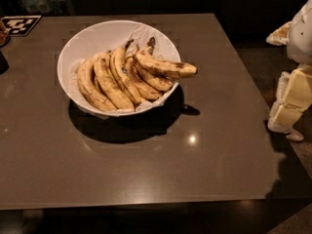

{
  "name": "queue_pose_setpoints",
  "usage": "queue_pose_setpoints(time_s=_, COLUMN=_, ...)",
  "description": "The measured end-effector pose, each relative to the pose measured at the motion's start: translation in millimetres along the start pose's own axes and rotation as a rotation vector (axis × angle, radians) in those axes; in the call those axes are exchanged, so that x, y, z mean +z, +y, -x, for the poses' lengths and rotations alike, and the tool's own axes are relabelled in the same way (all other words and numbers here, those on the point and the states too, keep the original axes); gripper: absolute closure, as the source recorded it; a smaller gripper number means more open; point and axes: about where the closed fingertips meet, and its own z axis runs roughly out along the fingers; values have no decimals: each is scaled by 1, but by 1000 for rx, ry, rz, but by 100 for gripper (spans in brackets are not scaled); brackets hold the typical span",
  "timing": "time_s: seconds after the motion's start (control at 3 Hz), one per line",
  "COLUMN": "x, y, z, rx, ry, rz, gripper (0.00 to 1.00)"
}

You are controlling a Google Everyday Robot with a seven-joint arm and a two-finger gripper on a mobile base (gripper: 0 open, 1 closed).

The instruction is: Pick banana from white bowl

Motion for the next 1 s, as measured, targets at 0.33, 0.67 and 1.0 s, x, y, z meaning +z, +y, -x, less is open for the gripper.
queue_pose_setpoints(time_s=0.33, x=0, y=0, z=0, rx=0, ry=0, rz=0, gripper=0)
queue_pose_setpoints(time_s=0.67, x=0, y=-3, z=7, rx=21, ry=20, rz=-3, gripper=0)
queue_pose_setpoints(time_s=1.0, x=10, y=-18, z=33, rx=42, ry=70, rz=34, gripper=0)
